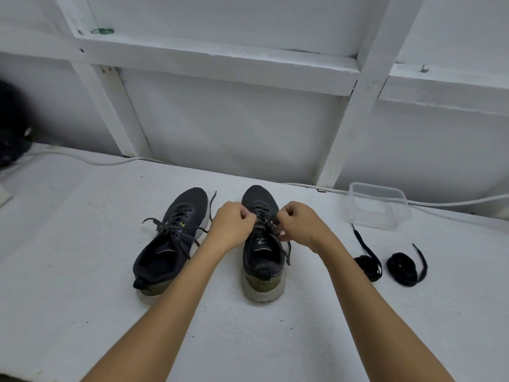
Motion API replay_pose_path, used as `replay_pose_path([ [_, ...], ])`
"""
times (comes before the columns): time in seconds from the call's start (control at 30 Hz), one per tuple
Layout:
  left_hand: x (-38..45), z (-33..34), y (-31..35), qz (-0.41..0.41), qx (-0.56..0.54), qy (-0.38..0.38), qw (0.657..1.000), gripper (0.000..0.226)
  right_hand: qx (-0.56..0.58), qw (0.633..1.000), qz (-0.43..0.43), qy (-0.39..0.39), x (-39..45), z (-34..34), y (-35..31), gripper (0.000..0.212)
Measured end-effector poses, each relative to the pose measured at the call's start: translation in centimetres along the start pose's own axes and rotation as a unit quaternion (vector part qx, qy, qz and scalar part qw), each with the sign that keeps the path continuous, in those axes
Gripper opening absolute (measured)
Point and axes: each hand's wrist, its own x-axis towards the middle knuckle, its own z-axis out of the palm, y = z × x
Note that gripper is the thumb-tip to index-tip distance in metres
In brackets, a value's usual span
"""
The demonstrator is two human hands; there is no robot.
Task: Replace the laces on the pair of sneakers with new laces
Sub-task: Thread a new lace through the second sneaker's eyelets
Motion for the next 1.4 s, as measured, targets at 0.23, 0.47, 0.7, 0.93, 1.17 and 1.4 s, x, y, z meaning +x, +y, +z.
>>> replay_pose_path([
  [0.23,0.3,-0.7,-0.1,-0.006,-0.053,-0.025,0.998,0.013,0.002,0.999,-0.032,-0.007,-0.1,-0.4,-0.6,0.013],
  [0.47,0.6,-0.8,-0.6,-0.019,-0.049,-0.032,0.998,0.014,-0.097,0.994,-0.045,-0.003,0.7,0.0,-0.4,0.013],
  [0.7,-0.4,-1.5,-0.4,-0.020,-0.105,-0.025,0.994,0.007,-0.057,0.995,-0.078,0.025,-0.7,-0.3,-0.7,0.008],
  [0.93,-0.8,-2.5,0.4,0.023,0.011,-0.079,0.997,0.014,-0.121,0.989,-0.083,-0.027,-1.3,-0.6,-1.4,0.006],
  [1.17,-0.1,-2.0,0.3,-0.031,-0.077,-0.100,0.992,0.011,-0.197,0.977,-0.075,-0.023,-1.2,0.0,-1.7,0.012],
  [1.4,-1.0,-1.6,-0.5,-0.051,-0.109,-0.101,0.988,0.020,-0.076,0.996,-0.036,0.015,-1.9,0.2,-0.5,0.015],
])
